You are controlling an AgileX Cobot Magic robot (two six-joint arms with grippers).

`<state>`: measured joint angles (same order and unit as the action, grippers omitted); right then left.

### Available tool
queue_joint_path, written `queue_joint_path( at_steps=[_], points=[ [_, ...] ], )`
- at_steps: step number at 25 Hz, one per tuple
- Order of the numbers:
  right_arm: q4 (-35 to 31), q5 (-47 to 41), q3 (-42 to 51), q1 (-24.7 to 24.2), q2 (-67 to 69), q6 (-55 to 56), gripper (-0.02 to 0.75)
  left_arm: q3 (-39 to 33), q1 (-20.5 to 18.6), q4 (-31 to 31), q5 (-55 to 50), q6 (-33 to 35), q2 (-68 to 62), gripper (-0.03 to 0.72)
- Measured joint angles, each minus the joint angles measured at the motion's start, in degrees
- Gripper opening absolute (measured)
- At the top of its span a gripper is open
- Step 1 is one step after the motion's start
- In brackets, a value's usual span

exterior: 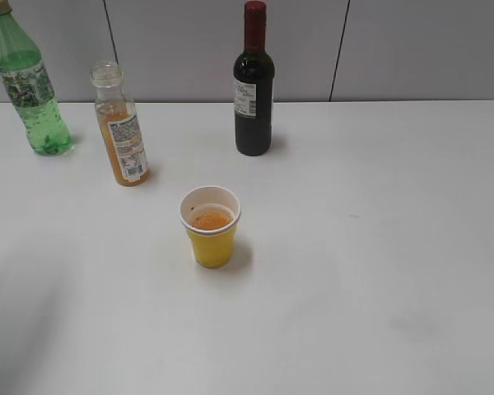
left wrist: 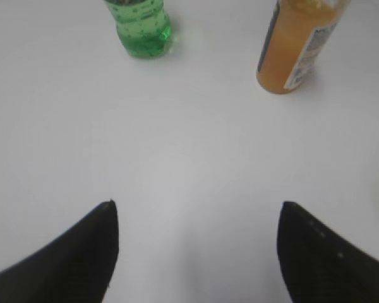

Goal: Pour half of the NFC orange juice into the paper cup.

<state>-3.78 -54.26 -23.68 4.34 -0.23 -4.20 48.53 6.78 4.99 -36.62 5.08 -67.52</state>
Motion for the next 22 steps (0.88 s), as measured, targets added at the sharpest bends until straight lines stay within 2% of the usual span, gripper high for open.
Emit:
queue_joint_path(
  at_steps=[7, 22],
  points=[
    [0.0, 0.0, 0.0, 0.0, 0.0, 0.0, 0.568, -0.1, 0.0, 0.7, -12.7, 0.0, 9.8, 0.593],
    [0.0, 0.0, 0.0, 0.0, 0.0, 0.0, 0.569, -14.7, 0.0, 0.1, -17.6, -2.7, 38.8, 0.588]
  ],
)
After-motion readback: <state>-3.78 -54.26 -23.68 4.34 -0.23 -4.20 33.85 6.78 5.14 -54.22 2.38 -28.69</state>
